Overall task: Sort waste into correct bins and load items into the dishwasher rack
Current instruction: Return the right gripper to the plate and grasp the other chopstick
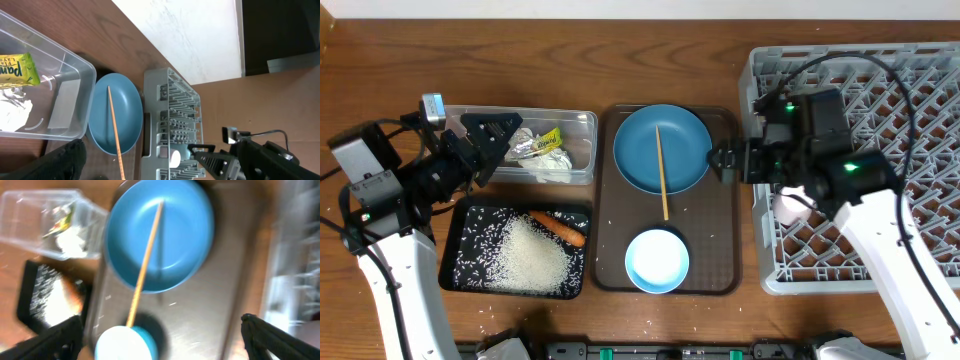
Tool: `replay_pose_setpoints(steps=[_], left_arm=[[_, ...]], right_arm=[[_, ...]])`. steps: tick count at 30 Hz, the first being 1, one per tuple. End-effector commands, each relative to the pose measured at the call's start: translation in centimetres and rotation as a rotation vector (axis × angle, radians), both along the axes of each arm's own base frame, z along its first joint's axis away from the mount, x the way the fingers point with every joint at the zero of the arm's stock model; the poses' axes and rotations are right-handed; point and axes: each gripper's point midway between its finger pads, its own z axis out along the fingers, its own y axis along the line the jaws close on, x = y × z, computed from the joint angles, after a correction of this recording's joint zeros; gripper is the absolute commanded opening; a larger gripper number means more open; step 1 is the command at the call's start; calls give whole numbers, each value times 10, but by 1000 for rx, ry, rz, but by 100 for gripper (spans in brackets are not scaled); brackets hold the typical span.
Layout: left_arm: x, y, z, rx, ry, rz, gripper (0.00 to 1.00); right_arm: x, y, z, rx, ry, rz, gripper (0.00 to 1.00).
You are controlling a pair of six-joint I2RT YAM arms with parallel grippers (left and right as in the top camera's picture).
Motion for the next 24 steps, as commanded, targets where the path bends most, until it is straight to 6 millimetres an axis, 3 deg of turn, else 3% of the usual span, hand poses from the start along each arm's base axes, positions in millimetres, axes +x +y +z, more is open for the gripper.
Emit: replay_pose_setpoints(steps=[1, 12, 24], left_arm=[[0, 2, 4, 1, -6, 9, 98], [0, 2, 4, 1, -6, 9, 98], [0, 2, 4, 1, -6, 9, 98]], right_arm=[[-14, 30, -10, 54, 102, 17, 65], [-18, 73, -80, -174, 164, -65, 36], [-17, 93, -147, -268, 240, -70, 33]])
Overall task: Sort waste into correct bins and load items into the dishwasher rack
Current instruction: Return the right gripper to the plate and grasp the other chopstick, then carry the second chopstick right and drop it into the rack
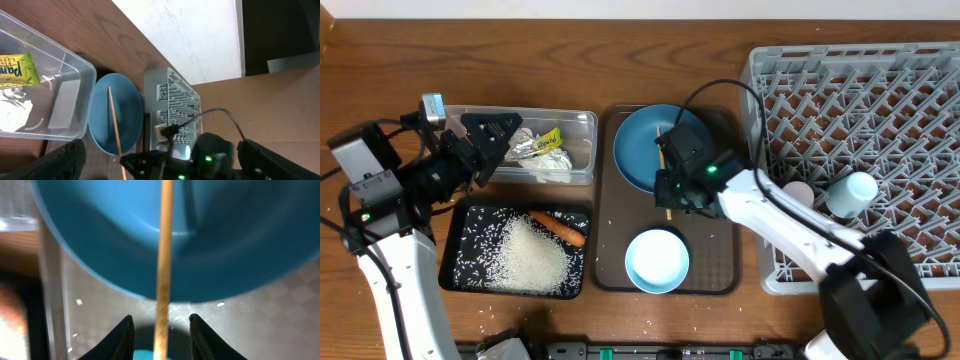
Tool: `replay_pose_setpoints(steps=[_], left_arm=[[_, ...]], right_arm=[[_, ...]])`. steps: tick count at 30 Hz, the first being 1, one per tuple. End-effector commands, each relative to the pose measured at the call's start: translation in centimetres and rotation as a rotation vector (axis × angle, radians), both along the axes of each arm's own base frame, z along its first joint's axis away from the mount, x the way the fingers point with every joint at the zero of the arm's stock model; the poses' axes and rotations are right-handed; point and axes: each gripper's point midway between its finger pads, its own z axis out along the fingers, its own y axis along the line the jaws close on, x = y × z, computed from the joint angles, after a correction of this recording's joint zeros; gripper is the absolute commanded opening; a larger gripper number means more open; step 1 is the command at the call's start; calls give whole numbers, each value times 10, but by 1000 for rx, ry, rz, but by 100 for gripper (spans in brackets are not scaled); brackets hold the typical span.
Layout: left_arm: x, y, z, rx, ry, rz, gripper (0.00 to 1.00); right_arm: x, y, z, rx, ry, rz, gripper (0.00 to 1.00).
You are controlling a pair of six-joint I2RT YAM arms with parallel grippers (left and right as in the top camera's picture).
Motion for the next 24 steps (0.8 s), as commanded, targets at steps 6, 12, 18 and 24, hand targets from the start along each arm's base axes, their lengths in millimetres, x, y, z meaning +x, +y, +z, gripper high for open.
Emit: replay_pose_setpoints(steps=[6, 12, 18, 24], left_arm=[[0, 2, 4, 1, -6, 9, 98], [0, 2, 4, 1, -5, 9, 98], [0, 2, 4, 1, -6, 9, 98], [0, 2, 4, 1, -6, 9, 98]], right_arm=[[-1, -2, -26, -53, 38, -26, 17], [1, 1, -23, -42, 30, -24, 1], [9, 4, 5, -11, -39, 20, 1], [15, -9, 69, 31, -189, 106, 1]])
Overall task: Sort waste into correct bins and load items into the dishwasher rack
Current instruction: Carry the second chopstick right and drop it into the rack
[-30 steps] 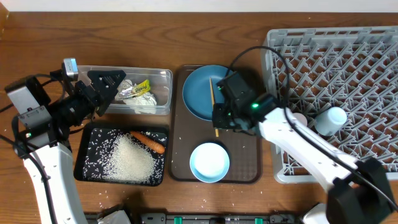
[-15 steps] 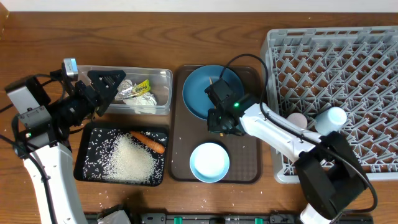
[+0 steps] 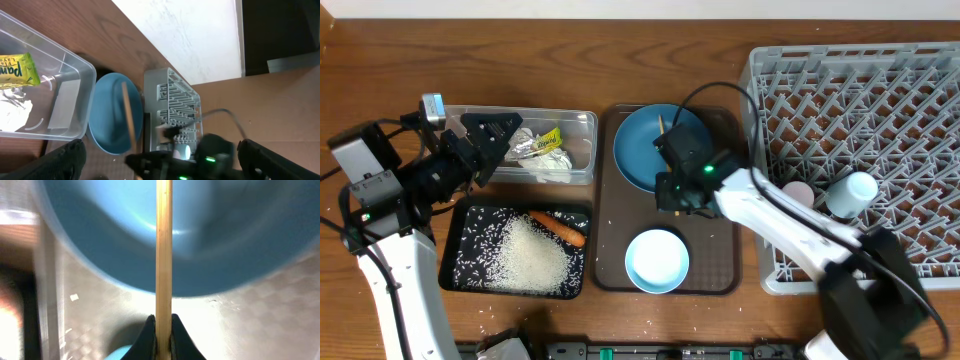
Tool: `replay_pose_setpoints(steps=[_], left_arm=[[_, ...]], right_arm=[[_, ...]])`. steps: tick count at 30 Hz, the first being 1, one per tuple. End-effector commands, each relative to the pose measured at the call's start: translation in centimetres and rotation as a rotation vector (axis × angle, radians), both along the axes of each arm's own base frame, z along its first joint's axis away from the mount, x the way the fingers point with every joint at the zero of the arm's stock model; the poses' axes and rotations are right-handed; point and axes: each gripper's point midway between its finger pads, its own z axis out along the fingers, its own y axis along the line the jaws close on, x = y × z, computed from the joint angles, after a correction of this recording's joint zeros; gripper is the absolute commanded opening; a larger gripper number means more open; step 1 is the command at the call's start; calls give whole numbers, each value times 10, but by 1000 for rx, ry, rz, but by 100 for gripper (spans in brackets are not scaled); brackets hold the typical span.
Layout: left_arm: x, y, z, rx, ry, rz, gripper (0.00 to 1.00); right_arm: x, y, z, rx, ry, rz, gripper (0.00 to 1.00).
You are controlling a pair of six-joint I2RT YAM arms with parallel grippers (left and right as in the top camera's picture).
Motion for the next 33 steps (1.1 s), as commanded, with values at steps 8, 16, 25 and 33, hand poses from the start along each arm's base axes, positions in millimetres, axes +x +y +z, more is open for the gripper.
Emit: replay_pose_setpoints(steps=[8, 16, 25, 33], left_arm=[[0, 2, 4, 1, -6, 9, 98], [0, 2, 4, 1, -6, 9, 98], [0, 2, 4, 1, -6, 9, 98], [0, 2, 4, 1, -6, 9, 99]], right_arm=[[25, -100, 113, -201, -351, -65, 1], [29, -162, 105, -421, -324, -65, 1], [42, -205, 94, -465, -277, -149, 1], [58, -207, 78, -439, -258, -114, 1]])
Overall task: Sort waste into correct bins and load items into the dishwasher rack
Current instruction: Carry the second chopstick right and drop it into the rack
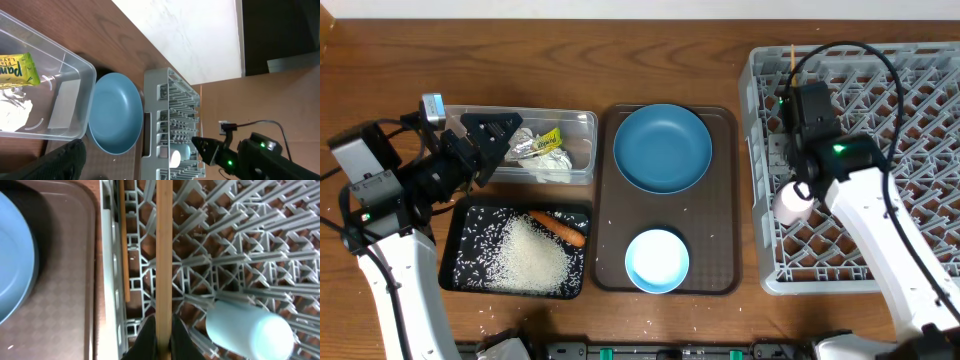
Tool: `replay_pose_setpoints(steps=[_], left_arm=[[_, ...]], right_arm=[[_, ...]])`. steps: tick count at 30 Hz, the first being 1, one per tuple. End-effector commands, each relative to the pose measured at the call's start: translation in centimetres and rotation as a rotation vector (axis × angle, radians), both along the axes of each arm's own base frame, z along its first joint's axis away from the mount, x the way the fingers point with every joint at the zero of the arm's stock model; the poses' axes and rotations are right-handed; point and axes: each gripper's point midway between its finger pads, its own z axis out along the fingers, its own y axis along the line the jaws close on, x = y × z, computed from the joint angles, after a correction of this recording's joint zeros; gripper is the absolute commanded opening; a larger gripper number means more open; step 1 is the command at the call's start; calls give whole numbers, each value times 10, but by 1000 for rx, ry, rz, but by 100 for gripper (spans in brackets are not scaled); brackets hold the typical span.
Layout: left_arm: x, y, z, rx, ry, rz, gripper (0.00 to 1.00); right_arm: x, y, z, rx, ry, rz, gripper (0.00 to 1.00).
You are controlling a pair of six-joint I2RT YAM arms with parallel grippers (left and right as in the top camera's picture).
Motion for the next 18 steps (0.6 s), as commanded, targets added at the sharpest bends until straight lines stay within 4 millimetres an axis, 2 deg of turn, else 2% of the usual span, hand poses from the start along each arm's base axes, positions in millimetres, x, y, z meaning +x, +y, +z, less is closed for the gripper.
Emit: replay_pose_setpoints(steps=[1, 13, 14, 15, 16, 18], left_arm=[[0, 2, 4, 1, -5, 9, 99], [0, 2, 4, 1, -5, 9, 98], [0, 2, 4, 1, -5, 9, 98], [0, 2, 4, 1, -5, 9, 98], [0, 2, 4, 1, -5, 9, 99], [0, 2, 4, 1, -5, 9, 99]], right_arm=[[4, 1, -8, -7, 18, 38, 1], [9, 6, -27, 3, 62, 48, 3], [9, 6, -27, 3, 63, 47, 5], [9, 6, -27, 3, 63, 48, 13], [9, 6, -27, 3, 63, 48, 25], [8, 6, -28, 2, 65, 47, 35]])
